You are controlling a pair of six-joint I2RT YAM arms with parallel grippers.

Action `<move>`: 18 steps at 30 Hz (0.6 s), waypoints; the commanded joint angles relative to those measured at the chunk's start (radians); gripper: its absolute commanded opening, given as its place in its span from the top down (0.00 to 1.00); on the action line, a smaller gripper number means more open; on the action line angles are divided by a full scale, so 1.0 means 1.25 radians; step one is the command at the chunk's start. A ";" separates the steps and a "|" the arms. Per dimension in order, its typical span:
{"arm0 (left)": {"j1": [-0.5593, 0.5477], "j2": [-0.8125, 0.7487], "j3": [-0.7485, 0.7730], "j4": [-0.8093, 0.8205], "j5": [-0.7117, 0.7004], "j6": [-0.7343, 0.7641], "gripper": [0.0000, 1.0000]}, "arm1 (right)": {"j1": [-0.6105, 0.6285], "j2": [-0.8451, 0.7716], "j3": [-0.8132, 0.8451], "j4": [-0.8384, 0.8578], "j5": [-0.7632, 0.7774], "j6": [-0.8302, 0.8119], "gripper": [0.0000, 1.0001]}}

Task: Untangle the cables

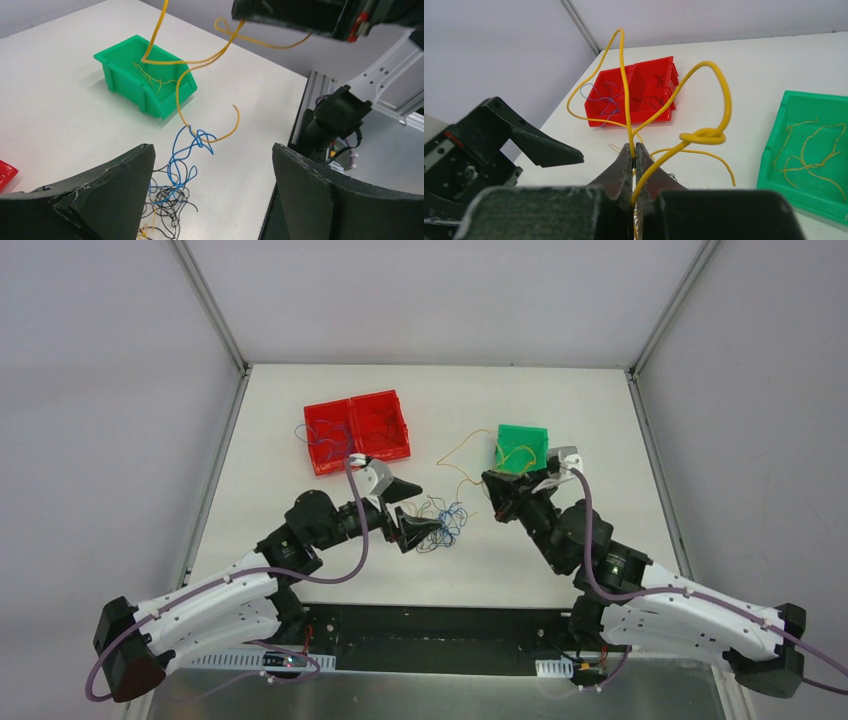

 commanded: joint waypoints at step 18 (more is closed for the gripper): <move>-0.004 0.308 0.038 0.142 0.014 0.163 0.23 | -0.008 0.068 0.234 -0.126 0.008 0.067 1.00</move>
